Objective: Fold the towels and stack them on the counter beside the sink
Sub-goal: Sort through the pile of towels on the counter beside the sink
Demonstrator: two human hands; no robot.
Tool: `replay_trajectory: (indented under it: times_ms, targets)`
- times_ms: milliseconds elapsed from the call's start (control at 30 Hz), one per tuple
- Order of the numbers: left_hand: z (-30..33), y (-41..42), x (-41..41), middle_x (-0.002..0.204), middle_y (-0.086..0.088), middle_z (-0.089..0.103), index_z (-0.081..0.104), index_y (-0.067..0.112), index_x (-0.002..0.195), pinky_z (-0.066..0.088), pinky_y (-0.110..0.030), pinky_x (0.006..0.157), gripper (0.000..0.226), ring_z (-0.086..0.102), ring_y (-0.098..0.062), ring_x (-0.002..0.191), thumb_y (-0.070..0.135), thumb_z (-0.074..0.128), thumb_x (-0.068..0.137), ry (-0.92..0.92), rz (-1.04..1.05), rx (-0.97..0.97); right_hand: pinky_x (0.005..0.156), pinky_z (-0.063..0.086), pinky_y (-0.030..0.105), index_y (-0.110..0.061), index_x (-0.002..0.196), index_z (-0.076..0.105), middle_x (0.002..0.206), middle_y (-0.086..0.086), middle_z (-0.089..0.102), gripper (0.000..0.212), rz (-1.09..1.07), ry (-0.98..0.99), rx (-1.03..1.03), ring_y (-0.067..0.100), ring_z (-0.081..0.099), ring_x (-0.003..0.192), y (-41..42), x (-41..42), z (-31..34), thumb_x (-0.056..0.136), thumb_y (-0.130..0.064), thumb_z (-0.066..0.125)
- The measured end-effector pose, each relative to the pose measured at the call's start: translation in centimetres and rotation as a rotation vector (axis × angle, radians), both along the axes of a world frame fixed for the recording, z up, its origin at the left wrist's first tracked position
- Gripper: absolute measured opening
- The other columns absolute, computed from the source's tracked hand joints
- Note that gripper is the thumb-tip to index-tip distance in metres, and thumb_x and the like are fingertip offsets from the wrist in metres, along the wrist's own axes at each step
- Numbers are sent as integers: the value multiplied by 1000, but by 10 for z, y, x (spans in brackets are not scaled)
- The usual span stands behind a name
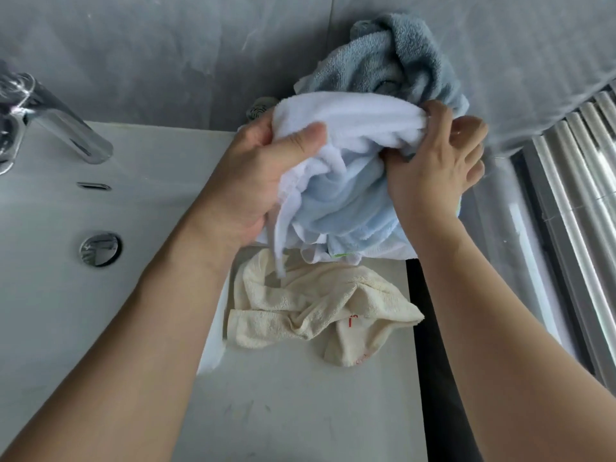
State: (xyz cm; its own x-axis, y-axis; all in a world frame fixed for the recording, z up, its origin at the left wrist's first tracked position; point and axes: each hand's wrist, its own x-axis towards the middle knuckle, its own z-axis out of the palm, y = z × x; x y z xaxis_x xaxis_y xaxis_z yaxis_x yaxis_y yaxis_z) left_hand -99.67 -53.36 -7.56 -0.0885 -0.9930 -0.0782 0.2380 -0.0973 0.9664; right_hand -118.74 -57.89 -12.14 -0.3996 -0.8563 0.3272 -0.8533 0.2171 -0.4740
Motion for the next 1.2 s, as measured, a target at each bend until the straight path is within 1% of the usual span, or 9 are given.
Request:
replay_trajectory:
  times_ms: [267, 500, 633, 700, 767, 833, 967, 1100, 1200]
  targets:
    - [20, 4, -13, 102, -14, 76, 73, 8, 102, 56, -52, 95, 25, 73, -29, 100, 25, 67, 85, -83, 100, 50, 105, 24, 42, -28, 123, 51, 137, 4, 37, 45, 29, 40, 27, 32, 37, 122, 7, -4, 6, 77, -26, 53]
    - [-1, -16, -17, 82, -5, 71, 66, 18, 88, 60, -42, 75, 27, 70, -23, 78, 38, 68, 69, -1027, -220, 132, 89, 25, 30, -15, 94, 59, 115, 10, 49, 29, 128, 41, -140, 31, 44, 104, 12, -11, 19, 71, -14, 42]
    - [-4, -30, -22, 78, -9, 60, 59, 6, 82, 41, -30, 55, 18, 58, -28, 70, 25, 57, 84, -1263, -213, 97, 72, 29, 33, -14, 68, 49, 86, 6, 50, 7, 313, 60, -151, 32, 50, 85, 4, -19, 31, 66, -14, 42]
    - [1, -34, -26, 91, -9, 59, 57, 7, 91, 32, -32, 61, 11, 55, -33, 82, 17, 52, 91, -1263, -75, -19, 69, 27, 32, -18, 65, 42, 80, 8, 50, 4, 308, 66, -230, 28, 45, 76, 10, -18, 34, 64, -14, 40]
    - [8, -36, -26, 106, -12, 61, 51, 15, 95, 30, -32, 68, 3, 55, -37, 100, 14, 48, 95, -1190, 139, -125, 65, 25, 30, -18, 65, 38, 76, 8, 47, 4, 298, 70, -284, 22, 37, 72, 18, -16, 35, 62, -15, 37]
    - [14, -34, -26, 93, -4, 58, 46, 18, 95, 31, -31, 67, 9, 55, -30, 94, 9, 43, 93, -1032, 308, -249, 57, 19, 31, -17, 68, 36, 67, -2, 38, 8, 306, 31, -216, 23, 35, 65, 25, -16, 37, 63, -11, 38]
    - [33, -24, -22, 78, 14, 50, 48, 23, 98, 40, -24, 67, 13, 47, -3, 72, 16, 53, 88, -761, 206, -402, 63, 24, 33, -12, 100, 49, 91, 9, 55, 17, 317, 87, 104, 39, 47, 82, 19, -26, 20, 84, -11, 52]
    - [34, -24, -12, 105, -1, 56, 51, 17, 114, 39, -35, 70, 38, 50, -23, 90, 21, 64, 79, -1317, -205, -198, 86, 38, 44, -11, 119, 48, 121, 15, 47, 35, 302, 215, 202, 39, 48, 109, 15, -25, -1, 84, -12, 54]
    - [16, -26, -8, 100, -17, 61, 53, 13, 93, 38, -38, 70, 13, 56, -40, 91, 11, 59, 82, -1567, -40, -264, 88, 38, 45, -7, 112, 49, 113, 16, 55, 31, 204, 261, 118, 39, 52, 106, 12, -18, -4, 81, -9, 47]
